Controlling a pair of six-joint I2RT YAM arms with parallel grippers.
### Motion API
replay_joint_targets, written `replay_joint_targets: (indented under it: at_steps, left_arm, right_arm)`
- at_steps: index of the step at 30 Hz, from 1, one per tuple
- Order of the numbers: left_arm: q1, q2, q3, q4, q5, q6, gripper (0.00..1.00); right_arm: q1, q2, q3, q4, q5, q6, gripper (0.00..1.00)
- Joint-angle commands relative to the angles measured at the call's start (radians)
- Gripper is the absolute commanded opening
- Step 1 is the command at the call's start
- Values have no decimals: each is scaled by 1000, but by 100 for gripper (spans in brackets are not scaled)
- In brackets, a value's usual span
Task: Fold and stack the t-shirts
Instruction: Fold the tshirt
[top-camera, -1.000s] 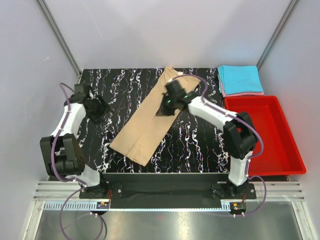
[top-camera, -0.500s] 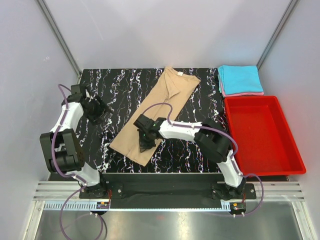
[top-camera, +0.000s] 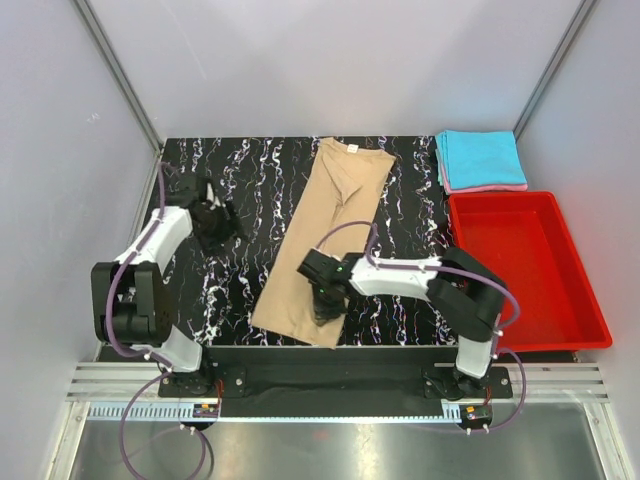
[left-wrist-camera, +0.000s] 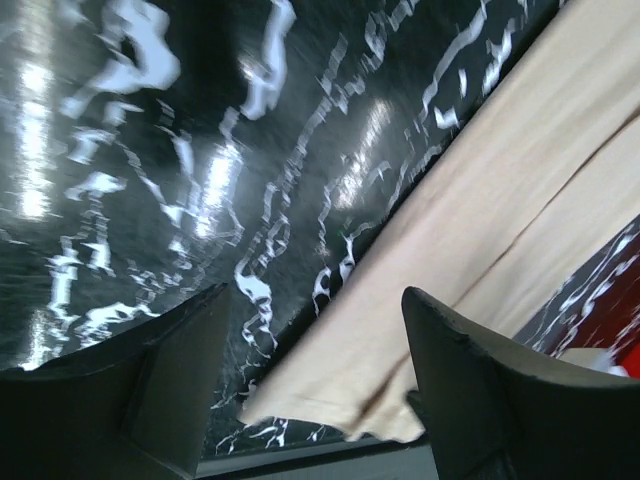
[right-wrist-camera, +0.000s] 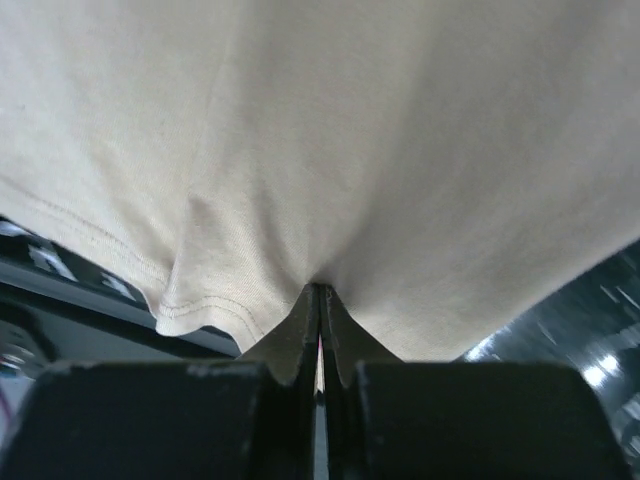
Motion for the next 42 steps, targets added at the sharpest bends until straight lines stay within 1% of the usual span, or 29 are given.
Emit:
replay_joint_targets:
  at_steps: [1,4,7,9,10,11,12,13,15,16,17,18,19,20,21,22,23,25,26,28,29,30,33,34,35,36,37,39,42]
  left_arm:
    - [-85,-59,-44,-27,-25,41,75]
    - [-142,-115,-98,-3,-8,32,75]
    - [-186,-132,-110,12,16,20,75]
    - [-199,-125,-133,75,122,-8,74]
    - [-205,-127,-147,98,175,-22,73]
    - [-214,-121,-159,110,179,-31,73]
    - [-240,-116,-160,118,168,-36,73]
    - [-254,-103,-160,120,133,-37,73]
    - [-286,-81,-167,115,120,-36,73]
    - [-291,-70,-176,123,120,-42,73]
    - [-298,-61,-192,133,116,-48,73]
    - [-301,-59,-222,159,110,-62,74]
    - [-303,-59,-239,173,110,-69,74]
    - [-305,-61,-254,187,117,-78,74]
    - [-314,-58,-268,204,130,-86,74]
    - [-320,-53,-282,224,136,-86,74]
    - [-335,-40,-282,220,121,-86,74]
    - [-344,-24,-284,216,108,-82,74]
    - [-349,-17,-288,218,102,-80,74]
    - [-363,-18,-296,219,104,-86,73]
    - [-380,-32,-313,218,85,-89,72]
    - [-387,-44,-324,224,75,-100,72]
    - [-423,-78,-357,230,64,-109,72]
    - [-427,-75,-357,224,52,-109,71]
    - [-430,-75,-356,218,44,-108,70]
    - [-432,-73,-356,204,35,-106,70]
    - [-432,-76,-353,198,9,-108,70]
    - [-432,-81,-339,181,-8,-105,69]
    - [-433,-76,-330,173,-24,-99,69]
  right_arm:
    - [2,-108,-140,-151,98,-16,5]
    - [3,-210,-216,-177,89,-6,6]
    - [-2,-314,-203,-259,116,5,13]
    - [-23,-369,-165,-310,149,-16,18]
    - [-67,-383,-130,-316,155,-33,20]
    - [-110,-398,-114,-312,147,-58,21]
    - [-156,-402,-102,-307,136,-108,22]
    - [-257,-400,-76,-303,120,-134,23]
    - [-354,-391,-43,-260,95,-212,27]
    - [-411,-380,-10,-237,75,-234,36]
    - [-499,-350,10,-186,17,-254,40]
    - [-541,-302,56,-156,-33,-298,44]
    - [-575,-302,88,-132,-54,-315,45]
    - [-641,-237,120,-96,-77,-329,47]
    - [-669,-198,154,-77,-100,-345,48]
    - [-693,-157,232,-69,-129,-346,50]
    - [-718,-68,275,-62,-143,-351,51]
    - [-762,17,399,-59,-152,-357,52]
    - [-776,98,438,-62,-152,-358,52]
    - [-810,172,548,-54,-175,-366,52]
    - [-821,242,585,-45,-183,-362,50]
    - [-845,278,668,-45,-189,-360,50]
    - [-874,429,812,-75,-201,-357,47]
    - [-894,516,927,-94,-209,-352,46]
    - [-905,561,993,-142,-210,-345,44]
    - [-910,603,1109,-166,-210,-345,43]
    - [-917,671,1154,-180,-200,-345,42]
    - [-939,721,1234,-181,-190,-345,40]
    - [-976,772,1239,-85,-225,-308,36]
